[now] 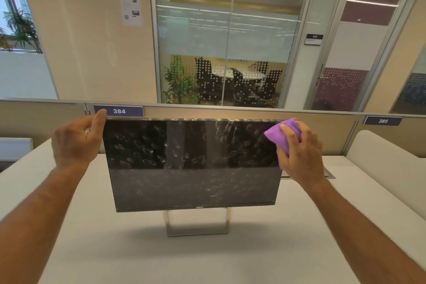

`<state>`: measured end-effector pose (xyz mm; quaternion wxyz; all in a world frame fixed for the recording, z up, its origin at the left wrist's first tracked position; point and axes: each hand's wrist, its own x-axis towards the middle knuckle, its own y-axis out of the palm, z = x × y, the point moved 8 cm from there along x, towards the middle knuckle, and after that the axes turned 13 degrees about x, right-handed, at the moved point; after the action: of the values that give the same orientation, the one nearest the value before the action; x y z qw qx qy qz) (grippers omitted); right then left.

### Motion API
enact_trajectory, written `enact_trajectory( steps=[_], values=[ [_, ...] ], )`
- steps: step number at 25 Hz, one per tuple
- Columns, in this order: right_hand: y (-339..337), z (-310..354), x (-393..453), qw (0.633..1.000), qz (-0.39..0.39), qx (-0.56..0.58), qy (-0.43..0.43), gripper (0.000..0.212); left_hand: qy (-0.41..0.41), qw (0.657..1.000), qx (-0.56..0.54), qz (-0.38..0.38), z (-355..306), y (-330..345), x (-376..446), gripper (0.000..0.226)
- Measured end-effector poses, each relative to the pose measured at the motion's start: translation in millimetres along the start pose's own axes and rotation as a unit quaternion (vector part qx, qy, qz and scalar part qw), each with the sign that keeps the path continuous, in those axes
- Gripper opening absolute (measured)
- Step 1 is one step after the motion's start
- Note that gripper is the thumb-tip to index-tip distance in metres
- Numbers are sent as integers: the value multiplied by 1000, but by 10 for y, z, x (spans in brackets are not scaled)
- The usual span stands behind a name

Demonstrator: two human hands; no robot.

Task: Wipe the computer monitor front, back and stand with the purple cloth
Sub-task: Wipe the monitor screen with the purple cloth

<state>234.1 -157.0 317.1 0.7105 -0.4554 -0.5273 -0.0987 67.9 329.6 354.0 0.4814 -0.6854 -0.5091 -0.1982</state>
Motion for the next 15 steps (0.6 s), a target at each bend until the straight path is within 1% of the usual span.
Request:
enact_trajectory(
  steps=[1,2,3,4,6,7,8,9,10,11,13,14,15],
  values=[
    [66,129,-32,998,28,-9,-49,76,0,1000,3,-2,-3,-5,-6,58],
    [153,250,-93,991,72,-23,-108,78,-1,1000,3,-6,-8,-11,-8,58],
    [189,305,-122,985,96,-27,-142,79,-1,1000,3,-10,-5,-19,-11,58],
    [168,274,-83,988,91,-21,-125,78,2,1000,4,-14,-2,-24,-11,57],
    [58,117,43,1000,17,11,-16,73,12,1000,10,-20,-3,-25,-26,57],
    [58,140,54,1000,6,14,-8,73,17,1000,12,-22,-12,-26,-31,57],
    [100,228,28,999,26,8,-45,76,19,999,12,-23,-20,-23,-31,56],
    [165,326,-27,993,65,-9,-102,78,18,1000,11,-23,-27,-28,-28,56],
    [191,363,-60,986,91,-19,-137,80,17,1000,12,-24,-35,-32,-28,56],
    [159,317,-31,988,87,-16,-125,79,18,999,14,-23,-36,-34,-30,56],
    [30,122,76,1000,13,14,-13,74,23,999,22,-21,-34,-31,-35,57],
    [25,145,81,1000,1,12,-7,73,24,999,25,-18,-29,-30,-35,58],
    [70,248,57,998,24,7,-50,74,23,999,25,-16,-29,-27,-33,59]
  ],
)
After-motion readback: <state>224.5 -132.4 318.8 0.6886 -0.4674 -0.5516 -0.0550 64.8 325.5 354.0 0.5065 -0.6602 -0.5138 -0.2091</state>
